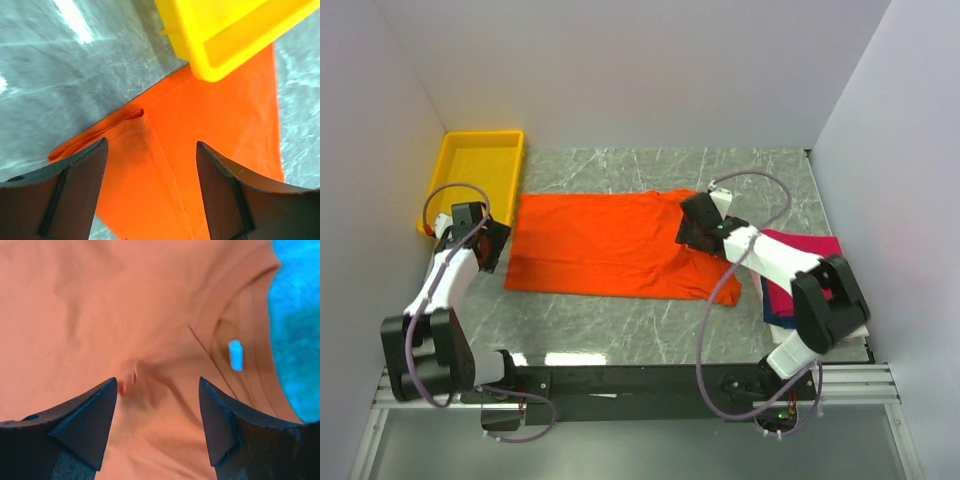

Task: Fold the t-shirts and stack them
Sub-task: Fold the tshirt

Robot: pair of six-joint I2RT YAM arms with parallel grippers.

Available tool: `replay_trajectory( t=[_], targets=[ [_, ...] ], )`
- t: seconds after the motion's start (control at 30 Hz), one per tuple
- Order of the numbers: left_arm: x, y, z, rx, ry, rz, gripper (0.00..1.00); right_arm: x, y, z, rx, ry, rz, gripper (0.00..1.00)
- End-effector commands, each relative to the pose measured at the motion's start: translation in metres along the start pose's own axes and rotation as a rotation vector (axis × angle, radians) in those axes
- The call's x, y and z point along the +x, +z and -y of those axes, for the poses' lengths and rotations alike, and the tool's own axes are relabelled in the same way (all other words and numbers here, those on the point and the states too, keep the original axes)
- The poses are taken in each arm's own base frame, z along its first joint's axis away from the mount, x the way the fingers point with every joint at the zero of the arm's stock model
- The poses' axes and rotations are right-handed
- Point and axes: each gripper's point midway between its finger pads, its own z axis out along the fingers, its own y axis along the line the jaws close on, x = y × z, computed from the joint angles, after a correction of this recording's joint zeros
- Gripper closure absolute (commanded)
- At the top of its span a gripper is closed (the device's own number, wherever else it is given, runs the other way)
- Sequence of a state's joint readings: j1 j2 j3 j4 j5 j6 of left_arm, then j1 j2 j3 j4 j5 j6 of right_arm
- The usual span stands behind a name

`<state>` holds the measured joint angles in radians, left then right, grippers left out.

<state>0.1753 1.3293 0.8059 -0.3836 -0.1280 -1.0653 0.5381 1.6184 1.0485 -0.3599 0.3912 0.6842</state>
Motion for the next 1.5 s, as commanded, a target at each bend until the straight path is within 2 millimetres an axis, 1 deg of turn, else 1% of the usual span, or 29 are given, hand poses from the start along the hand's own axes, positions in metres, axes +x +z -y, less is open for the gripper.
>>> replay_trajectory(
  t=[0.0, 0.03, 0.07, 0.1, 0.17, 0.2, 0.23, 0.27, 0.33, 0.4, 0.47, 0.5, 0.53, 0.63, 0.67, 0.7, 0.73, 0.83, 0.87, 0.93, 0.97, 1.03, 1.13, 1.23, 1.27, 1.33, 1.37, 1.43, 1.47],
  targets=[
    [-0.014, -0.024, -0.025, -0.065, 0.013, 0.094, 0.24, -0.002, -0.028, 0.013, -0.042, 0.053, 0.03, 0.27],
    [-0.013, -0.026, -0.03, -0.068, 0.014, 0.101, 0.23, 0.001, -0.029, 0.018, -0.042, 0.067, 0.021, 0.27],
    [-0.006, -0.024, -0.041, -0.077, 0.017, 0.096, 0.23, 0.005, -0.03, 0.02, -0.044, 0.071, 0.019, 0.27],
    [-0.006, -0.029, -0.04, -0.049, 0.012, 0.104, 0.23, 0.011, -0.029, 0.026, -0.042, 0.074, 0.012, 0.27],
    [0.006, -0.025, -0.043, -0.013, 0.012, 0.069, 0.25, 0.012, -0.024, 0.031, -0.038, 0.091, 0.006, 0.27],
    [0.011, -0.024, -0.042, 0.002, 0.023, 0.052, 0.28, 0.015, -0.019, 0.035, -0.025, 0.096, -0.01, 0.28],
    [0.019, -0.023, -0.043, 0.012, 0.027, 0.02, 0.29, 0.015, -0.017, 0.034, -0.034, 0.099, -0.025, 0.3],
    [0.024, -0.02, -0.043, 0.01, 0.044, 0.004, 0.33, 0.013, -0.012, 0.037, -0.033, 0.112, -0.024, 0.33],
    [0.029, -0.018, -0.049, -0.017, 0.068, 0.003, 0.33, 0.014, -0.008, 0.038, -0.034, 0.117, -0.04, 0.41],
    [0.038, -0.017, -0.06, -0.051, 0.07, -0.008, 0.33, 0.016, -0.009, 0.039, -0.038, 0.121, -0.048, 0.41],
    [0.041, -0.018, -0.07, -0.065, 0.055, 0.007, 0.33, 0.02, -0.013, 0.04, -0.053, 0.13, -0.053, 0.41],
    [0.043, -0.019, -0.072, -0.063, 0.037, 0.011, 0.32, 0.026, -0.018, 0.045, -0.059, 0.136, -0.056, 0.41],
    [0.045, -0.018, -0.08, -0.073, 0.028, 0.012, 0.32, 0.029, -0.021, 0.047, -0.063, 0.15, -0.061, 0.41],
    [0.046, -0.018, -0.084, -0.076, 0.015, 0.028, 0.33, 0.042, -0.036, 0.055, -0.101, 0.19, -0.068, 0.41],
    [0.047, -0.017, -0.086, -0.088, 0.017, 0.028, 0.33, 0.052, -0.037, 0.059, -0.103, 0.194, -0.081, 0.41],
    [0.046, -0.016, -0.087, -0.091, 0.021, 0.032, 0.33, 0.05, -0.045, 0.057, -0.138, 0.212, -0.072, 0.42],
    [0.046, -0.016, -0.088, -0.099, 0.019, 0.035, 0.33, 0.051, -0.047, 0.055, -0.155, 0.23, -0.069, 0.42],
    [0.046, -0.013, -0.088, -0.108, 0.023, 0.028, 0.35, 0.065, -0.044, 0.058, -0.162, 0.241, -0.099, 0.43],
    [0.047, -0.012, -0.088, -0.112, 0.023, 0.026, 0.35, 0.073, -0.04, 0.062, -0.14, 0.235, -0.12, 0.43],
    [0.048, -0.009, -0.089, -0.117, 0.022, 0.027, 0.36, 0.079, -0.036, 0.069, -0.109, 0.237, -0.129, 0.44],
    [0.048, -0.006, -0.09, -0.123, 0.022, 0.024, 0.37, 0.087, -0.033, 0.075, -0.092, 0.238, -0.143, 0.44],
    [0.049, -0.003, -0.092, -0.137, 0.022, 0.022, 0.38, 0.093, -0.03, 0.081, -0.092, 0.261, -0.153, 0.44],
    [0.054, 0.005, -0.098, -0.173, 0.023, 0.0, 0.42, 0.107, -0.024, 0.107, -0.032, 0.295, -0.175, 0.44],
    [0.055, 0.008, -0.098, -0.181, 0.016, 0.001, 0.45, 0.109, -0.024, 0.111, -0.039, 0.329, -0.189, 0.44],
    [0.055, 0.009, -0.1, -0.191, 0.02, -0.002, 0.49, 0.108, -0.023, 0.114, -0.021, 0.34, -0.186, 0.43],
    [0.055, 0.01, -0.102, -0.209, 0.023, -0.002, 0.52, 0.108, -0.024, 0.118, 0.003, 0.343, -0.198, 0.43],
    [0.054, 0.01, -0.102, -0.215, 0.028, -0.001, 0.58, 0.11, -0.024, 0.12, 0.018, 0.342, -0.21, 0.43],
    [0.053, 0.011, -0.105, -0.229, 0.032, 0.008, 0.65, 0.11, -0.025, 0.126, 0.043, 0.345, -0.224, 0.43],
    [0.051, 0.011, -0.105, -0.235, 0.038, 0.012, 0.75, 0.11, -0.026, 0.126, 0.039, 0.347, -0.222, 0.43]
  ],
)
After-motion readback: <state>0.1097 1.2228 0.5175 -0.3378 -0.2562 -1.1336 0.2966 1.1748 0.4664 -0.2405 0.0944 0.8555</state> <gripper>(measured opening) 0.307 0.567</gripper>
